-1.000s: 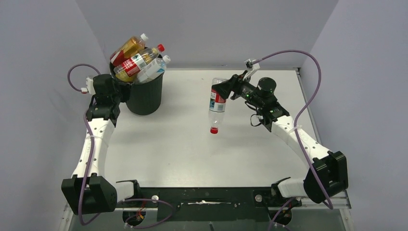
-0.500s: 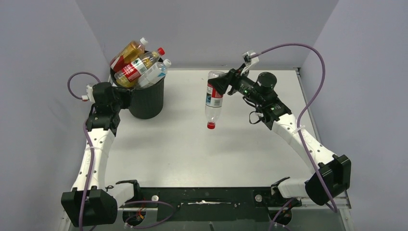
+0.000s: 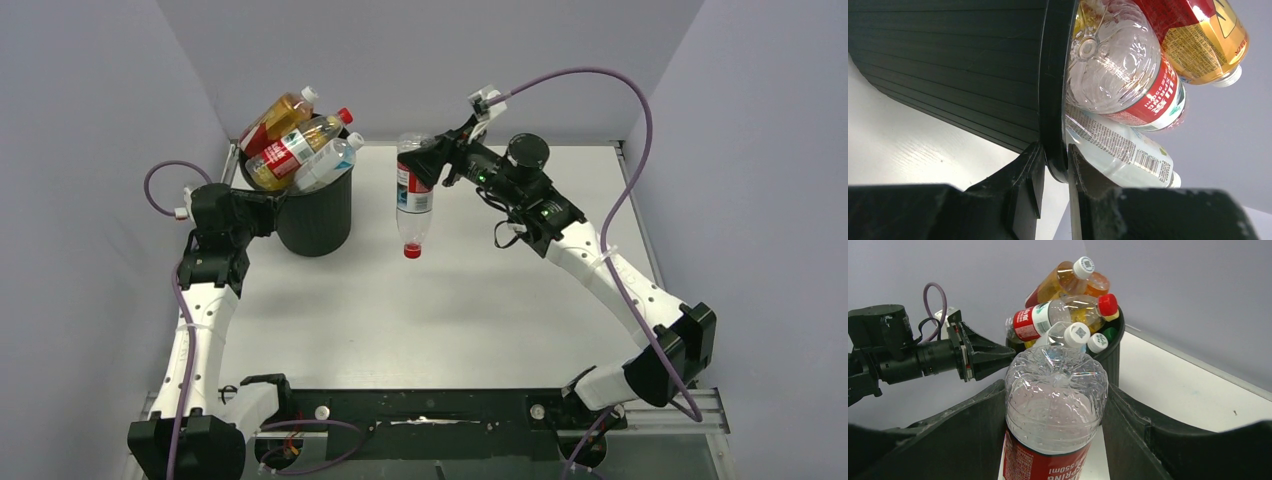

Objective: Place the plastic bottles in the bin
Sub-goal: Adjust the trash bin at the center of the board, then place the plastic bottle in the trash bin, then move the trash bin to the center of the board.

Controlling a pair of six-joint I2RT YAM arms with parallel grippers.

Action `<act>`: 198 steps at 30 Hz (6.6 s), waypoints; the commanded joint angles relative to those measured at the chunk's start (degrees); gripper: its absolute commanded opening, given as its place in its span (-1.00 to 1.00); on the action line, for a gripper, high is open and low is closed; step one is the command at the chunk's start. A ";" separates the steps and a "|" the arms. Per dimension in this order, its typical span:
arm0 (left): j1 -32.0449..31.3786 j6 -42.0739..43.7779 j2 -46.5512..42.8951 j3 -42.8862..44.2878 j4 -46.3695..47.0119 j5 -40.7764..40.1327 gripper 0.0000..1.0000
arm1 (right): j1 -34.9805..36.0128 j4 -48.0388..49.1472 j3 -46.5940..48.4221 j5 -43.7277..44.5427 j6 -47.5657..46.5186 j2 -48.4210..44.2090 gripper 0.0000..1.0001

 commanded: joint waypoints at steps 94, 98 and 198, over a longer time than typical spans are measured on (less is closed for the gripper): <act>1.13 33.70 -9.69 26.35 -18.45 -17.67 0.36 | 16.57 34.07 31.56 9.08 -16.67 41.30 -0.13; 1.13 33.43 -9.87 25.51 -17.87 -17.43 0.36 | 16.63 33.84 29.46 9.74 -17.80 40.42 -0.13; 12.89 39.21 3.15 -36.00 63.55 -18.63 0.82 | 2.05 -10.45 -15.66 18.51 -17.31 -25.93 0.95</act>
